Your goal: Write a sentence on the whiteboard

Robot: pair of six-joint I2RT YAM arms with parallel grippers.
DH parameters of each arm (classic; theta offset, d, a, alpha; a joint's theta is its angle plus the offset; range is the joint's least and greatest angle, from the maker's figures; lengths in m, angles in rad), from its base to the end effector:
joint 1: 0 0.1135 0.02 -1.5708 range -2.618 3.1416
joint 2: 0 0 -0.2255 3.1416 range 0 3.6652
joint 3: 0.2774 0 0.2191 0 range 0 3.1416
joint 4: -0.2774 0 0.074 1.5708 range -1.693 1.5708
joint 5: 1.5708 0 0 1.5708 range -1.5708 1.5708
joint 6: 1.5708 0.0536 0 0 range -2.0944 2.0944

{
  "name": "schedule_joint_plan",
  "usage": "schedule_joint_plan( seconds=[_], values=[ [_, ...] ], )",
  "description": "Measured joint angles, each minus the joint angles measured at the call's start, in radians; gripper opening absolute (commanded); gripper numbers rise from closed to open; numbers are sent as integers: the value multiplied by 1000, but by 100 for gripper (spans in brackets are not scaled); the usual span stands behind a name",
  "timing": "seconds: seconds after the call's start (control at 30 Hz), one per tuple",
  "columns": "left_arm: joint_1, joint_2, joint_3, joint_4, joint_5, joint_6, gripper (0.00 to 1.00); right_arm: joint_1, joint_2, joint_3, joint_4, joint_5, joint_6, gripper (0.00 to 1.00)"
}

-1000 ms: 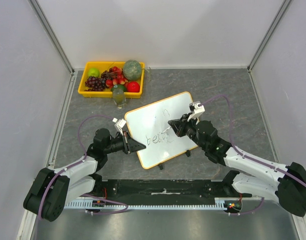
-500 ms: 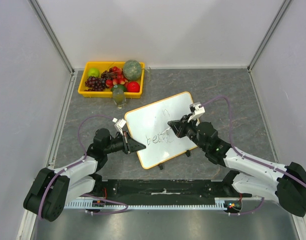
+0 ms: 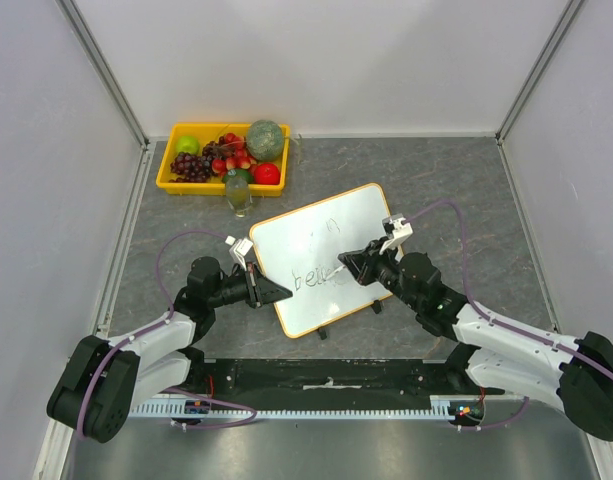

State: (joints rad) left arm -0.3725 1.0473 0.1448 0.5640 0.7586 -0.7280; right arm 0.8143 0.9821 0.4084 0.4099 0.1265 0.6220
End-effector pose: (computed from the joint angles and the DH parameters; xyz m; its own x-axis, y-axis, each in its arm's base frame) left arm 0.1649 -0.1040 0.1431 -0.8088 -0.2025 -0.5522 0.4426 0.4088 -0.7981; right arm 0.1627 0.1625 0.2163 -0.4615 0.3531 -0.8138 -0.4517 0.6960 0.5581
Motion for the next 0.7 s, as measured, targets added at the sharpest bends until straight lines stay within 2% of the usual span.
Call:
schedule_joint_plan(
  seconds=[0.7],
  values=[
    [0,0,0,0,0,0,2,1,33,28,16,24,14,0]
  ],
)
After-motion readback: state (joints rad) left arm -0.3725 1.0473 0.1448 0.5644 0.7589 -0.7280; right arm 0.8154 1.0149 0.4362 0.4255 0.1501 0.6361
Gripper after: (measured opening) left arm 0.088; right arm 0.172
